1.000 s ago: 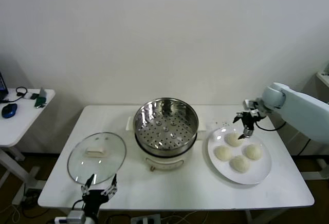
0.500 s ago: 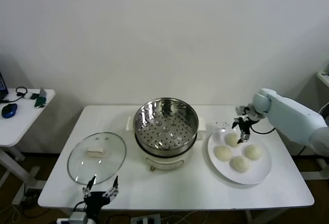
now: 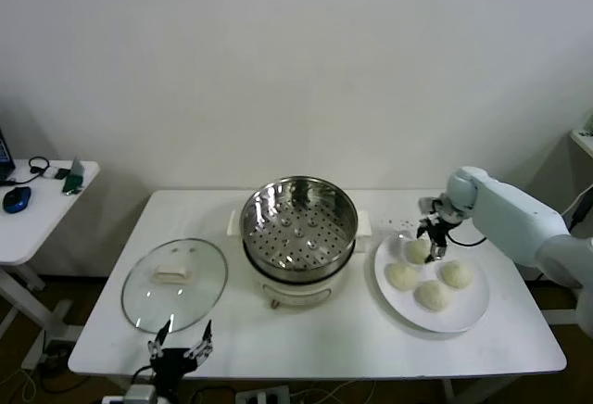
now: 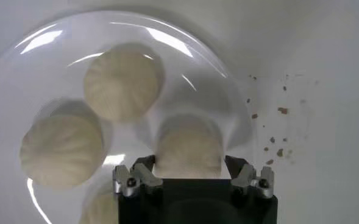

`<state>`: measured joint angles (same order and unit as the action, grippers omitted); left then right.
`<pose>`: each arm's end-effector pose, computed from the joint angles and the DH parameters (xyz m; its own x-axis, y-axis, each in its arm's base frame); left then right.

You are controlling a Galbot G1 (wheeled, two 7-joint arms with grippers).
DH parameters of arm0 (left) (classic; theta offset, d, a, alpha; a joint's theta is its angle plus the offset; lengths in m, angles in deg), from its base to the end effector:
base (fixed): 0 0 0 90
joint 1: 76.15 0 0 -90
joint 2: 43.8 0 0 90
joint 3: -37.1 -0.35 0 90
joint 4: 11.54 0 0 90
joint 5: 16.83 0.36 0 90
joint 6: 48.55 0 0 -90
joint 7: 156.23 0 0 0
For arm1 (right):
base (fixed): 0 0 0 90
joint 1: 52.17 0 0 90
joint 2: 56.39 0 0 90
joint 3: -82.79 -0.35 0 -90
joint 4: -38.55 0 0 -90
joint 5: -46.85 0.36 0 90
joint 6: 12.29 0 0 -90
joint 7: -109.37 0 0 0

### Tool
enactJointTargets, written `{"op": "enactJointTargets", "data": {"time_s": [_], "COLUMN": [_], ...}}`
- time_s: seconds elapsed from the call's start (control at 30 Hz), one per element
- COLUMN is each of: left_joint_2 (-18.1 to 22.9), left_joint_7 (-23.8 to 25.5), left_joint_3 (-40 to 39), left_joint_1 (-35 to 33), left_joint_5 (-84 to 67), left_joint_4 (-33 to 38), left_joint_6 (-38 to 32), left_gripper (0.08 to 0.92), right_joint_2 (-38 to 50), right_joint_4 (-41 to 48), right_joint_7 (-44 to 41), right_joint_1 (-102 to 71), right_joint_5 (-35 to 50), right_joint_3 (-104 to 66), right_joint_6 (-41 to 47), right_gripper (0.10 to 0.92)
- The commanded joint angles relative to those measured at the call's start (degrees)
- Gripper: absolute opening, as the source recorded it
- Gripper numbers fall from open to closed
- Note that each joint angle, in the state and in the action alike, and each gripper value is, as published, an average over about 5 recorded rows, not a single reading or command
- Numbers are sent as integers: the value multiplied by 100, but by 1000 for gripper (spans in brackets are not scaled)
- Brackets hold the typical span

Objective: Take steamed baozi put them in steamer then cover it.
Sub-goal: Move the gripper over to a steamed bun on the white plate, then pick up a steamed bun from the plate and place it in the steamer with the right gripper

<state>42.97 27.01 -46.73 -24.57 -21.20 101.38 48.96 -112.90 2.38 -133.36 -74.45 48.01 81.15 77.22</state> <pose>0.1294 0.0474 -0.3674 -0.9225 -0.0221 0.3854 -0.0175 0.9997 0.0155 0.6051 -0.1764 -0.2414 -0.1018 -0.0644 0.9927 -0.9942 -0.0288 -0.1039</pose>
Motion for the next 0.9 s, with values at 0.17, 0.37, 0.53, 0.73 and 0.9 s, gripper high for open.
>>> {"op": "enactJointTargets", "data": {"time_s": [0.17,0.37,0.53,0.73,0.9], "left_joint_2": [-2,8,7,18,-3], "left_joint_7": [-8,-8,-8,-4,-1], "left_joint_3": [-20,-38,-55,-89,-95], "left_joint_1": [-1,-34,-80,-92,-101], "left_joint_5": [28,67,99,119,116], "left_joint_4": [13,25,66,144,163], "left_joint_6": [15,-7,-17,-10,-27], "left_gripper": [823,823,823,823,823], "right_joint_2": [-106,176,332,-128,-618], "right_joint_4": [106,-778,-1960,-3040,-3788], "right_joint_7": [20,-64,-178,-264,-239], "right_joint_1": [-20,767,2491,4323,4866], "right_joint_5": [-166,305,940,1587,1415], "right_joint_3": [-165,534,1833,2504,2542], "right_joint_6": [-86,-241,-604,-1169,-1709], "right_gripper": [707,696,696,696,693]}}
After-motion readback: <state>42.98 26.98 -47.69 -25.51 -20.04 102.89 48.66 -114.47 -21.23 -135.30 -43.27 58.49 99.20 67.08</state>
